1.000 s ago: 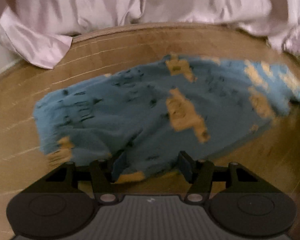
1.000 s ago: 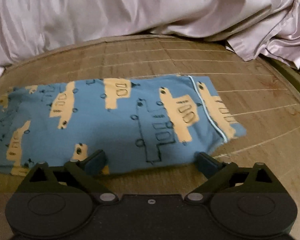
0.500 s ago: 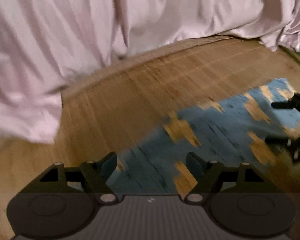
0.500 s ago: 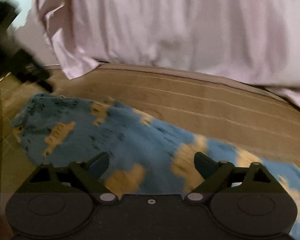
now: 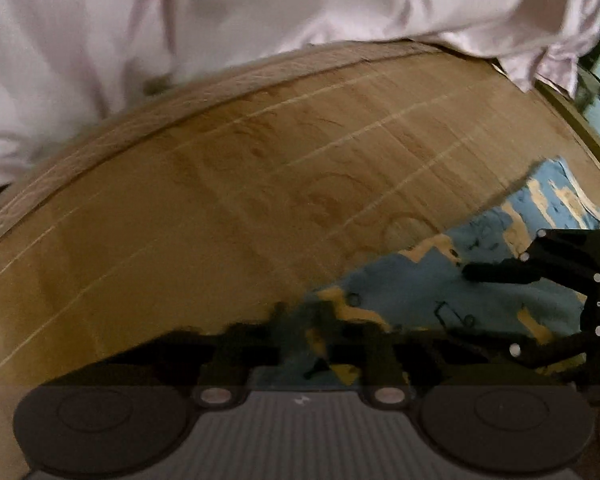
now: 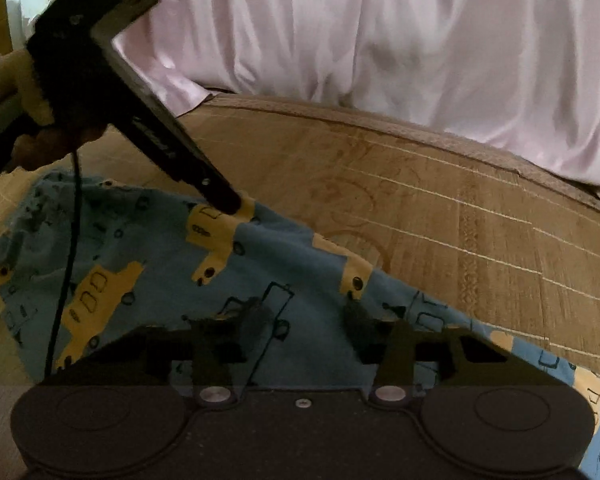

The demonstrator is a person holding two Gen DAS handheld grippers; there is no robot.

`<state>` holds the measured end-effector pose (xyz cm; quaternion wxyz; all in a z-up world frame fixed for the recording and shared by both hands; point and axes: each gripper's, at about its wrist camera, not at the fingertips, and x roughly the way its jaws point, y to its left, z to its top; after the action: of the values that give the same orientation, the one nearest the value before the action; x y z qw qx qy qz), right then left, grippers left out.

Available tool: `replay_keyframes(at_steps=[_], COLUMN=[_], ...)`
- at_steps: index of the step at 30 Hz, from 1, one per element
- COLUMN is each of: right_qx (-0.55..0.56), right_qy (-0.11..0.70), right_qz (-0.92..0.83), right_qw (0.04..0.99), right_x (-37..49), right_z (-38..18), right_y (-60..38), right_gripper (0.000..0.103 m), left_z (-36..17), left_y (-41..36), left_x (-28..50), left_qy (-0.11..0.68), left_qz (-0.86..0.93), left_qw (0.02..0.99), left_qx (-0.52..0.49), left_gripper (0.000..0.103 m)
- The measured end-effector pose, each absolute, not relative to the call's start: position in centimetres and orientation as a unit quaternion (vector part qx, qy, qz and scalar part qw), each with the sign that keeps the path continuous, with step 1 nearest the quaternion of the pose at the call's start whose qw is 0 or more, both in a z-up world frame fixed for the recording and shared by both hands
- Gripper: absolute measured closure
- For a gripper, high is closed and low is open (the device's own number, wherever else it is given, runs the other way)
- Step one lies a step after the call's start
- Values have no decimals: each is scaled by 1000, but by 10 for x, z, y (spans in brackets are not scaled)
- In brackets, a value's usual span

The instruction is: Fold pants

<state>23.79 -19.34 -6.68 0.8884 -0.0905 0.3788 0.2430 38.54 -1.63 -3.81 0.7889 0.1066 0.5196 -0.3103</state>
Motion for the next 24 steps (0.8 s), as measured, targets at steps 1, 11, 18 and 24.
replay_keyframes(at_steps=[1,11,18,24], right_qx=[-98,-107,-84,-46], right_qy=[378,377,406,436], right_qz=[242,245,195,138], right_qw=[888,887,889,888], right_x=[234,211,180,147], right_z=[-66,-54,-62,-62], right_y=[-191,-203,-247,-297], right_gripper=[84,73,37,16], left_z=[-38,-27,-18,-30], left_y=[-19,-29,-12,22], left_x=[383,359,291,224], left_qy=[512,470,460,484], left_qz=[-310,-291,-253,-201], left_qw=[793,814,830,834], left_qx=[116,179,190,171], left_gripper=[98,91,54,42])
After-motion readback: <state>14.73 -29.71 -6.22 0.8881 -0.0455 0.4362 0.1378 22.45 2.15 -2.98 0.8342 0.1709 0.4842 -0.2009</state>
